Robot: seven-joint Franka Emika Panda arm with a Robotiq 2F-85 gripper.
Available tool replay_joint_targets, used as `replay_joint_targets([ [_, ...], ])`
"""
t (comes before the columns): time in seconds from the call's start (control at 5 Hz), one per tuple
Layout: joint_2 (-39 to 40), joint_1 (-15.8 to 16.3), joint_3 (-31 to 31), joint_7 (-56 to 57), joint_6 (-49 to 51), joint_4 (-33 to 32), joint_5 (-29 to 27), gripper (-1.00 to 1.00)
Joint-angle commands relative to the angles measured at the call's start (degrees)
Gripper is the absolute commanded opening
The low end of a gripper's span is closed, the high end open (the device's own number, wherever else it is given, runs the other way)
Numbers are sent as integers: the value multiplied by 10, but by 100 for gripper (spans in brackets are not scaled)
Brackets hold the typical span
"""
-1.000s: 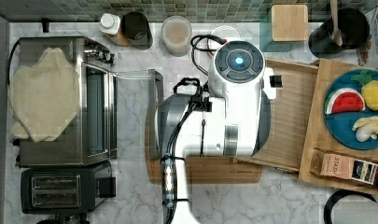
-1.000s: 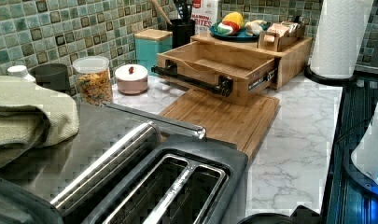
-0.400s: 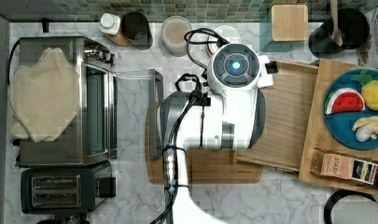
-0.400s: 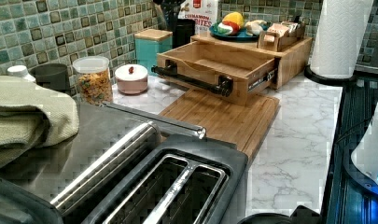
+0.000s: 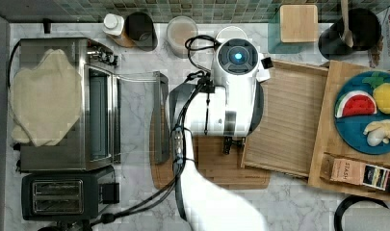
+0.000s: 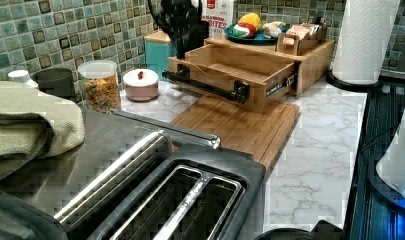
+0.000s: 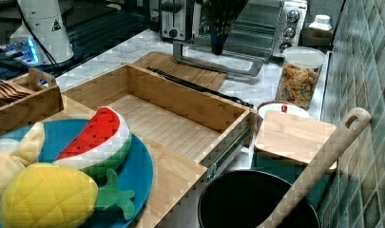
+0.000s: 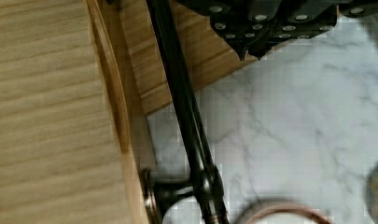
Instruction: Close the drawer.
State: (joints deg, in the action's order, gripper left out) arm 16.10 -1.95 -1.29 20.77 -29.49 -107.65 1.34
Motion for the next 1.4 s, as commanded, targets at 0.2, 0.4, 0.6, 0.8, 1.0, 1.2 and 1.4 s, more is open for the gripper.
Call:
replay_joint_targets([
  [0.2,-16,13,-2,-9,-118,-98,33,-100],
  [0.4,-20,8,2,-56,-189,-136,103,-100],
  [0.6,-6,6,-6,-29,-196,-129,93,-100],
  [0.8,-10,13,-15,-58,-212,-144,115,-100],
  [1.0,-19,15,-26,-66,-222,-156,144,-100],
  [1.2,-30,12,-37,-76,-249,-175,173,-100],
  [1.4,-32,-12,-37,-19,-237,-174,161,-100],
])
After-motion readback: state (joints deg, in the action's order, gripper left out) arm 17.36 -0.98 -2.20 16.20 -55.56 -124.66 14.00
